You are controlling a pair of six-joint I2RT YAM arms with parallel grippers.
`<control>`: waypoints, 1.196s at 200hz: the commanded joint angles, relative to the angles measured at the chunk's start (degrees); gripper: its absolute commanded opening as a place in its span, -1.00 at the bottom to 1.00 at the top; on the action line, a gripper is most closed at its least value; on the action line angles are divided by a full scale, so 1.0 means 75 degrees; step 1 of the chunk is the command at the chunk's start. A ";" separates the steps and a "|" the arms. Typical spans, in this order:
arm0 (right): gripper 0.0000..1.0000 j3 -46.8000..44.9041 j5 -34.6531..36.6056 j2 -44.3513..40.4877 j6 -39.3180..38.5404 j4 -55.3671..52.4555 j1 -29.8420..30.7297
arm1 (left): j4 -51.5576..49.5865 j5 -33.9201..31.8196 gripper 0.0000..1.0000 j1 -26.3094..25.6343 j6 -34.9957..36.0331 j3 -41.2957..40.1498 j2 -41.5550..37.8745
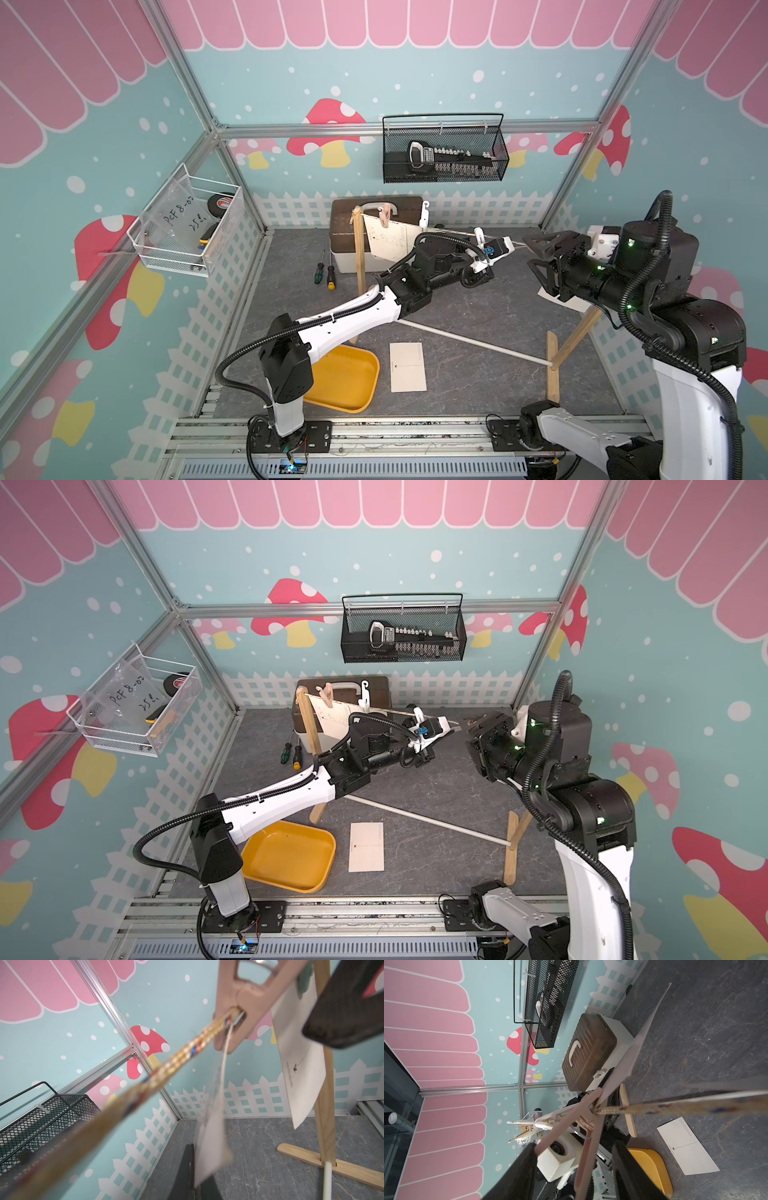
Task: Remove the postcards from the strings
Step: Remove the clamp from the clothesline.
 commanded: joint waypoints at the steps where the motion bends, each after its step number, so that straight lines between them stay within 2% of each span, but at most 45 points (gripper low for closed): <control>1: 0.12 0.0002 0.0118 0.0030 0.0231 0.0155 -0.0025 | 0.0309 -0.0150 -1.00 0.0077 0.0257 0.0117 0.0128; 76: 0.05 -0.0027 0.0303 0.0136 0.0404 0.0312 -0.0029 | 0.0467 -0.0327 -0.98 0.0089 0.0358 0.0152 0.0140; 154: -0.50 0.0002 0.0098 0.0201 0.0254 0.0398 -0.0031 | 0.0502 -0.0324 -0.98 0.0144 0.0358 0.0152 0.0222; 220: -0.76 -0.0045 -0.0220 0.0178 0.0113 0.0386 -0.0027 | 0.0456 -0.0255 -1.00 0.0159 0.0301 0.0120 0.0257; 239: -0.78 -0.0049 -0.0294 0.0114 0.0063 0.0365 -0.0032 | 0.0402 -0.0156 -1.00 0.0159 0.0272 0.0093 0.0258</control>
